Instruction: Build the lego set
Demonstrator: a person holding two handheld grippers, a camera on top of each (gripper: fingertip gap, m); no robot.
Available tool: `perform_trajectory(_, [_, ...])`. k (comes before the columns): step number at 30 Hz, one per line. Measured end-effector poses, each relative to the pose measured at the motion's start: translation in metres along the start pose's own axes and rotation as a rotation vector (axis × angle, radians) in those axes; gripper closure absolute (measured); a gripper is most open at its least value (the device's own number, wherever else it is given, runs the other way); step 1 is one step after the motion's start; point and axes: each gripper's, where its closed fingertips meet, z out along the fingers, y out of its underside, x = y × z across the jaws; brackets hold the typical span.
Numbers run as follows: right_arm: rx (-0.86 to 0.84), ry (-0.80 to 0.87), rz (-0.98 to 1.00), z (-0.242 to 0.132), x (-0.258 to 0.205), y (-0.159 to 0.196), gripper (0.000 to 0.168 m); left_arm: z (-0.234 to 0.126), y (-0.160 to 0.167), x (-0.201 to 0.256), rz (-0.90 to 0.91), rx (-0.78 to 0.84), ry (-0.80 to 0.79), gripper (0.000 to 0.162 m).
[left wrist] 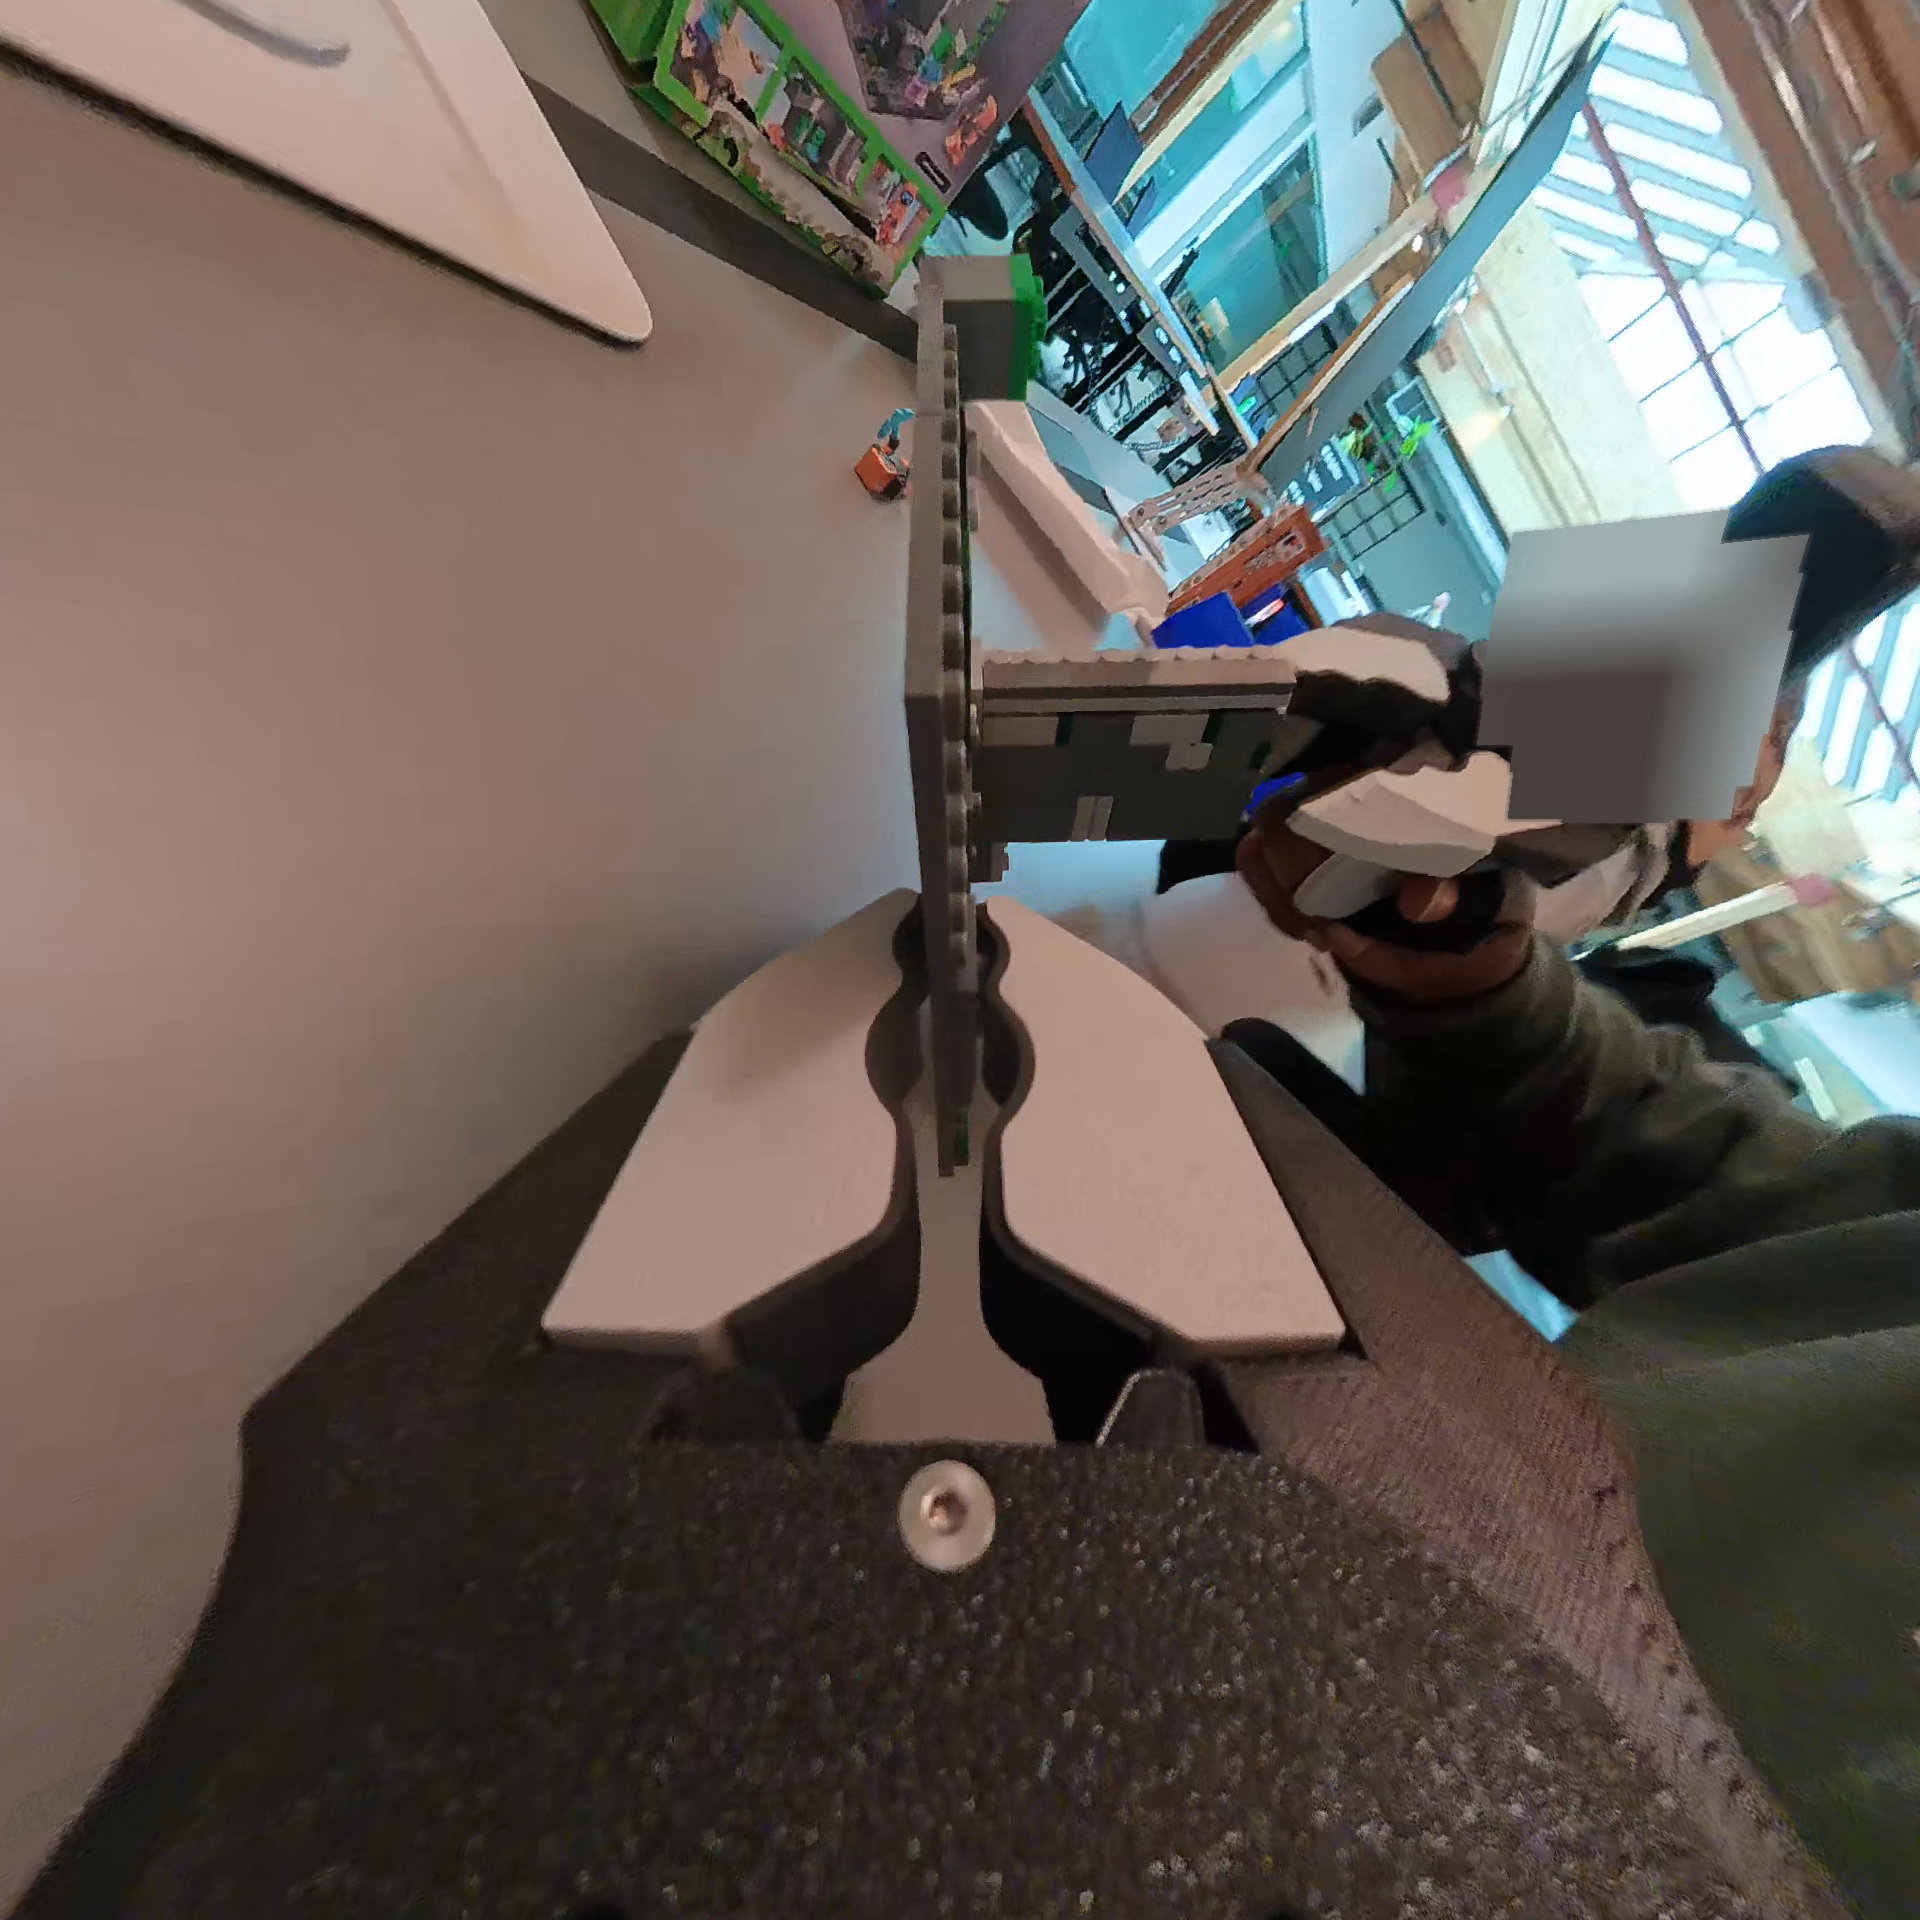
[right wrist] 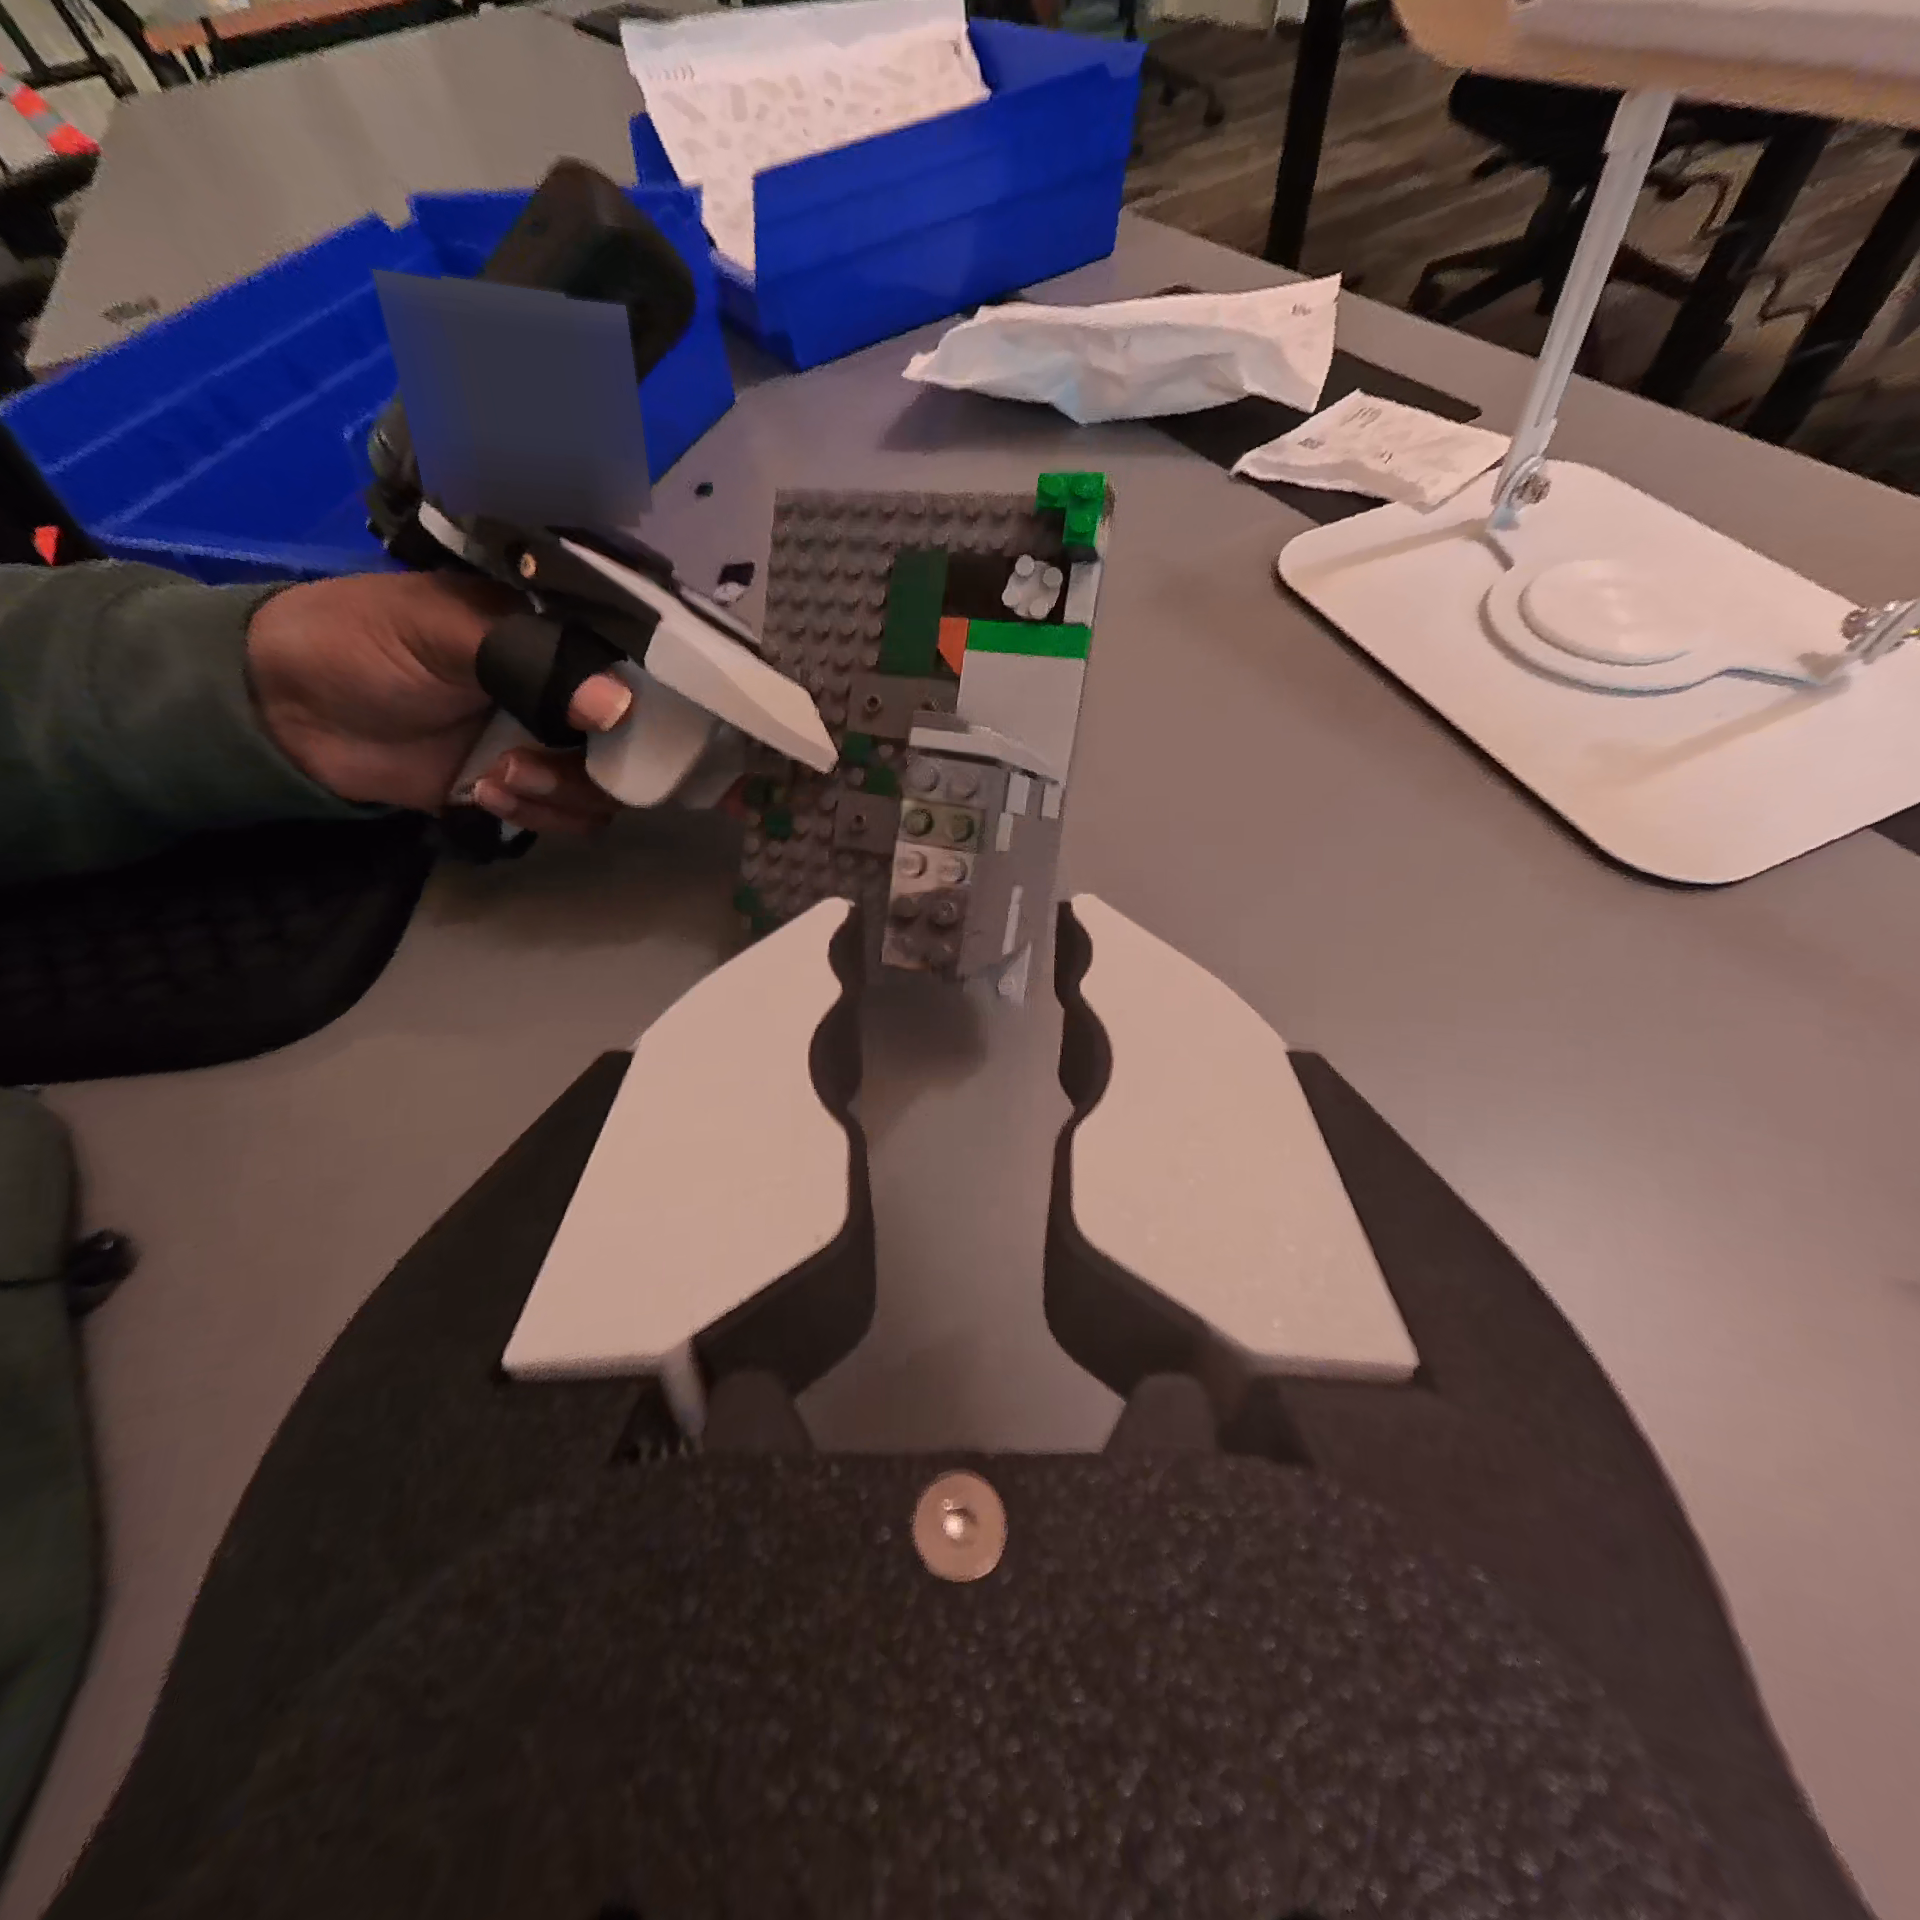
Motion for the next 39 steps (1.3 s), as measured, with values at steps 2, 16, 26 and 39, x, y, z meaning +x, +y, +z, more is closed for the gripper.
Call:
perform_trajectory(2, [-0.051,-0.034,0.007,-0.004,-0.002,0.004,0.133,-0.005,-0.003,0.001,0.078,-0.006,-0.015,0.156])
perform_trajectory(16, [-0.188,-0.573,0.774,-0.006,-0.046,0.022,0.113,-0.016,-0.004,0.016,0.371,-0.063,-0.03,0.156])
perform_trajectory(26, [-0.202,-0.724,0.996,0.013,-0.06,0.021,0.087,-0.02,-0.001,0.025,0.508,-0.081,-0.044,0.156])
perform_trajectory(39, [-0.192,-0.759,1.088,0.024,-0.069,0.021,0.101,-0.021,-0.001,0.038,0.713,-0.085,-0.119,0.156])
